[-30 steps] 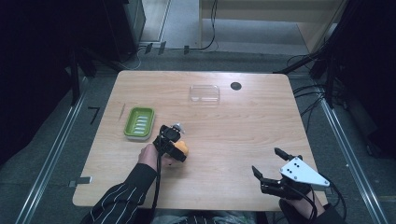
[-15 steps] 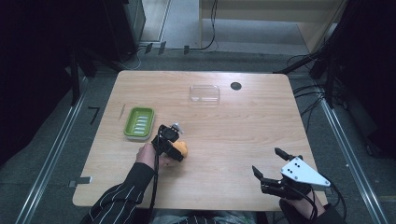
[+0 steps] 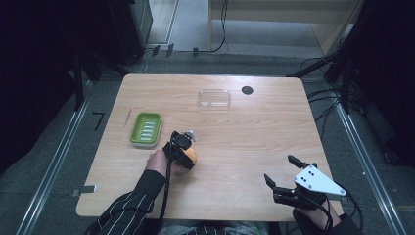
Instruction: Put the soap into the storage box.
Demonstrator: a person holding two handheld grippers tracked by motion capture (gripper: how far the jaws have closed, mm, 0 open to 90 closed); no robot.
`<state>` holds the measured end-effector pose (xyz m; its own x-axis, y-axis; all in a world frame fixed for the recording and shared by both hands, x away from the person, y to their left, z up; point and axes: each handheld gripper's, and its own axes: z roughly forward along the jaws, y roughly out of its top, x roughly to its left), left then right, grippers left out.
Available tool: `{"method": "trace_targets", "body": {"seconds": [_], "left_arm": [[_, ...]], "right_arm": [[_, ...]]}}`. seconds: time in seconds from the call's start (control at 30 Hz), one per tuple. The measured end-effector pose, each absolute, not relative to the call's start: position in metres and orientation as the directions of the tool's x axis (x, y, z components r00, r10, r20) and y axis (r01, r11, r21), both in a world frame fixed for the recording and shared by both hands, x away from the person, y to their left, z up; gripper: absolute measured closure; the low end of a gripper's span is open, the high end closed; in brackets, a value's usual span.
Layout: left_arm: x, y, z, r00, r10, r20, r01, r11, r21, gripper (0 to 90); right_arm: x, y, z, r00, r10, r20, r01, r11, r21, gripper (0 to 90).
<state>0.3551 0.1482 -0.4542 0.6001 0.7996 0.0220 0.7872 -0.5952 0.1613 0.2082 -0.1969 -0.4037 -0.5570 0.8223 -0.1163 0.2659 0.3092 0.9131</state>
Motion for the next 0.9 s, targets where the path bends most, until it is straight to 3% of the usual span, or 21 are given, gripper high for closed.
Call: {"method": "trace_targets", "body": {"seconds": [0.9], "left_arm": [[0.345, 0.165, -0.443, 0.637, 0.771, 0.014, 0.750, -0.624, 0.221, 39.5]], "right_arm": [[0.209, -0.197, -0.404, -0.557, 0.823, -0.111, 0.266, 0.304, 0.915, 13.4]]}}
